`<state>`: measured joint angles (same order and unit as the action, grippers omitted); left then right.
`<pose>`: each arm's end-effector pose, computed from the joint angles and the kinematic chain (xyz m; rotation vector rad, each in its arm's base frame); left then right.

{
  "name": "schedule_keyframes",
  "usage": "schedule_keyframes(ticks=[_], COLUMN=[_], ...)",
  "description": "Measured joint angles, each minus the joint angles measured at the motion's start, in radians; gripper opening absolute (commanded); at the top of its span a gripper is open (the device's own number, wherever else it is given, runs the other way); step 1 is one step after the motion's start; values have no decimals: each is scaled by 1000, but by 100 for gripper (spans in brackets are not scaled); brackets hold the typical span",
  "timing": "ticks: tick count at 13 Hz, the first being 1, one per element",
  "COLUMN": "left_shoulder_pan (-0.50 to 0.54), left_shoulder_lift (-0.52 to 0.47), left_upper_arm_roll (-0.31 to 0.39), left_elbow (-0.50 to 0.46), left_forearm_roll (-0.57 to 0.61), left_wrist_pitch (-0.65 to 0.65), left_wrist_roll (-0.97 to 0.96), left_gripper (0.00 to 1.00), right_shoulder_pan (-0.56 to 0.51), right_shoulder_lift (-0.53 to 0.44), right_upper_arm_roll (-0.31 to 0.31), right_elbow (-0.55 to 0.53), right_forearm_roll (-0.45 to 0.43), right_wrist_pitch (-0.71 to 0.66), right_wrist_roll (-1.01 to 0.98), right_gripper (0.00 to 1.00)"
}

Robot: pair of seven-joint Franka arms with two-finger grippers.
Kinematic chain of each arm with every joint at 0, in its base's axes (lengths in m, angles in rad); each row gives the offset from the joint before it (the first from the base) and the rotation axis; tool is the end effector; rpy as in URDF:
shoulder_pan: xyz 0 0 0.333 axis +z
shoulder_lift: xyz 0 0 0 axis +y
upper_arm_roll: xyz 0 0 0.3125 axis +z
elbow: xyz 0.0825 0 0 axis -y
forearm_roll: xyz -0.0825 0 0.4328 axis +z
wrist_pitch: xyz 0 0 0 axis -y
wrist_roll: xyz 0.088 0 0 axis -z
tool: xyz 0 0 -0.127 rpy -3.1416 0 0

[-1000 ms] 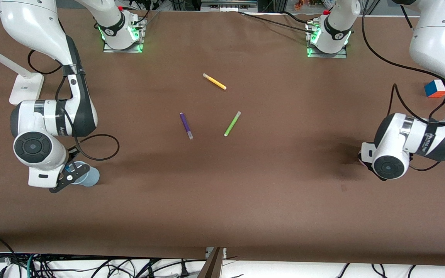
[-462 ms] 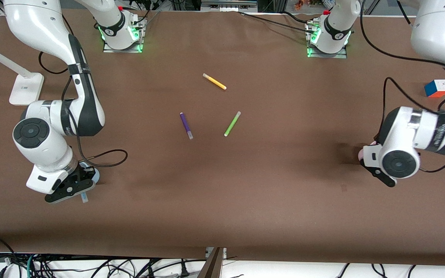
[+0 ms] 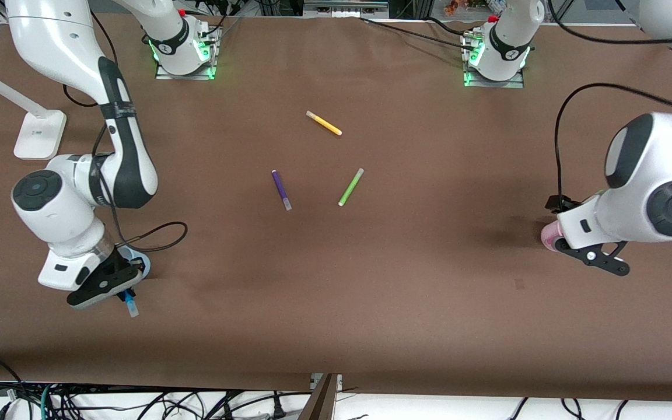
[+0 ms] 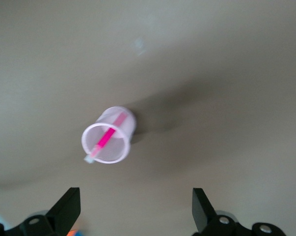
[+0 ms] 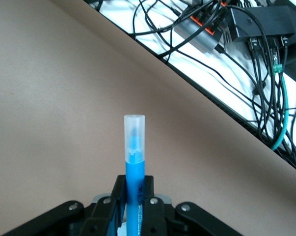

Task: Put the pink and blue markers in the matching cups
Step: 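Drop the pink marker into the pink cup while the right gripper nears the blue cup, then lower the blue marker into the blue cup and open the right gripper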

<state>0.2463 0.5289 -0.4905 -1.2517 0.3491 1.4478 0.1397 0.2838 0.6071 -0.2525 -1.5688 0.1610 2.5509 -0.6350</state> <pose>0.7090 -0.0590 0.4342 -2.9467 0.5432 0.4081 0.7763 0.0518 0.2904 2.8132 0.9049 0.5589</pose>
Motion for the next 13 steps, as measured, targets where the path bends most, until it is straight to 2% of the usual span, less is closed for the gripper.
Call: schedule_keyframes(ticks=[2, 3, 7, 8, 10, 13], left_shoulder_pan=[-11, -43, -267, -284, -277, -274], left_shoulder_lift=[-55, -88, -238, -276, -341, -434], left_upper_arm_roll=[15, 58, 390, 429, 449, 448], left_elbow=[13, 16, 7, -15, -89, -282], left_forearm_roll=[-98, -144, -365, -388, -402, -403], left_wrist_pitch=[0, 0, -15, -19, -6, 134], left_wrist_roll=[-54, -69, -90, -90, -89, -88], left_gripper=[100, 100, 100, 100, 100, 100], right_shoulder_pan=[-11, -12, -11, -12, -21, -62], right_shoulder_lift=[-35, -59, -121, -125, -127, -127], right_upper_arm_roll=[-2, -3, -5, -11, -20, -23], right_elbow=[-45, -76, -178, -194, -219, -235], right_forearm_roll=[147, 203, 369, 423, 537, 647], right_wrist_pitch=[7, 7, 11, 13, 13, -17], right_wrist_roll=[-148, -206, -437, -512, -676, -858], right_gripper=[0, 0, 0, 0, 0, 0])
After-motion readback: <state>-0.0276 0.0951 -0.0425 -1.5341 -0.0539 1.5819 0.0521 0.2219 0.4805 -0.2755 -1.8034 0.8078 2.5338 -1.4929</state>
